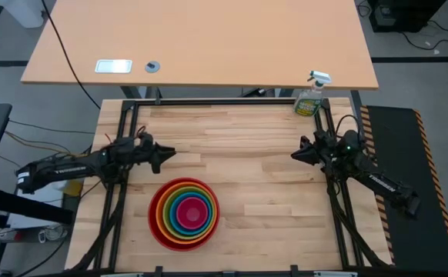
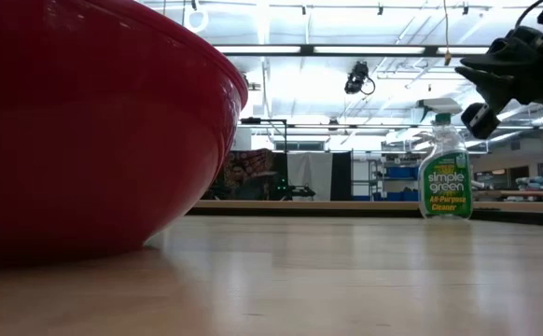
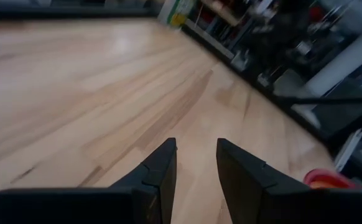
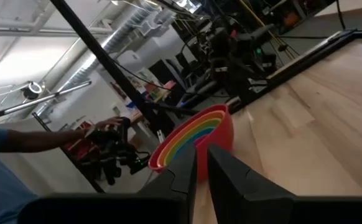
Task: Nest bowls inside each other
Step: Return to home position
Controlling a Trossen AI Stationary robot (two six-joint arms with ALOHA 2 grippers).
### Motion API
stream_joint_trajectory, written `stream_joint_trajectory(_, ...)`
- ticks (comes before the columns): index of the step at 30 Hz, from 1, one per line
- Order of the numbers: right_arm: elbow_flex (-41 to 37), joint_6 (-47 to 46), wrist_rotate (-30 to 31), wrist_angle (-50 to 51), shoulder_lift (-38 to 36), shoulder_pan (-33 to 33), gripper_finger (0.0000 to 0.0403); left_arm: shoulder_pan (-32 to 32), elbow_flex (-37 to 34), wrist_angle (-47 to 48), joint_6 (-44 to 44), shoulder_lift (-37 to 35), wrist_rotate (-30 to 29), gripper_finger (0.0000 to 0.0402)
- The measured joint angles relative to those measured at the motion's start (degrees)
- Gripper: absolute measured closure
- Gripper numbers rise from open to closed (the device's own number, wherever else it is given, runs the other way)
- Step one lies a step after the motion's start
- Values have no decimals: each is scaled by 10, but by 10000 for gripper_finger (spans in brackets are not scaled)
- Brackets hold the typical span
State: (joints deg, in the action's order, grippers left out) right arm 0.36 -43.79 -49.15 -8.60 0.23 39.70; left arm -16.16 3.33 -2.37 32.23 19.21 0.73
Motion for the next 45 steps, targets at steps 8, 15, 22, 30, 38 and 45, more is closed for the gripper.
stream_joint_trajectory(8,0,0,0,30,0,0,355,0,0,-1,0,-87,0,285)
stream_joint_trajectory(15,0,0,0,48,0,0,355,0,0,-1,0,-104,0,285)
stream_joint_trajectory(22,0,0,0,48,0,0,355,0,0,0,0,-104,0,285)
stream_joint_trajectory(30,0,0,0,44,2,0,355,0,0,1,0,-116,0,285)
stream_joint_trajectory(38,0,0,0,44,2,0,355,0,0,0,0,-162,0,285)
stream_joint_trajectory(45,0,0,0,44,2,0,355,0,0,0,-22,-192,0,285)
